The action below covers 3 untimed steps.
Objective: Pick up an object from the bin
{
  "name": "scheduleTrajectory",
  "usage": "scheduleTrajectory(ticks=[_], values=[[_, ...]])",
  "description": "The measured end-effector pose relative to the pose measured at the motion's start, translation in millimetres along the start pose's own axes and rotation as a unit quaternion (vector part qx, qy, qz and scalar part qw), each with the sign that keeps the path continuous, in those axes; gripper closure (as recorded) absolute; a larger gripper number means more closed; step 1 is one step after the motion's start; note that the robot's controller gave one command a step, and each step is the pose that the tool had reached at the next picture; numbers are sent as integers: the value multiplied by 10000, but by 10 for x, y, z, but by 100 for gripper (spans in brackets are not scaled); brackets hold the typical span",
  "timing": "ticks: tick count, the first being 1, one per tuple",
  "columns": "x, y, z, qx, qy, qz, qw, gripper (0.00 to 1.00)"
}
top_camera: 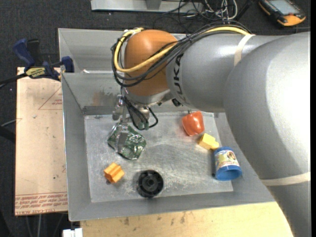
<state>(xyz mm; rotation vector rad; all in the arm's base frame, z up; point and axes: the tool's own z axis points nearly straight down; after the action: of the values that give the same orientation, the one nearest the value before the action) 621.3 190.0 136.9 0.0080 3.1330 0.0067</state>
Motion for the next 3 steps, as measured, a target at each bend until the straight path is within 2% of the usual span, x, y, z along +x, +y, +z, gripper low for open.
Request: scheduleTrajectory(ticks=[1,2,3], values=[[-60,-291,539,10,29,-115,9999,0],[67,-415,625,-6,-23,374,9993,100],[67,-416,625,-6,-22,377,9993,100]])
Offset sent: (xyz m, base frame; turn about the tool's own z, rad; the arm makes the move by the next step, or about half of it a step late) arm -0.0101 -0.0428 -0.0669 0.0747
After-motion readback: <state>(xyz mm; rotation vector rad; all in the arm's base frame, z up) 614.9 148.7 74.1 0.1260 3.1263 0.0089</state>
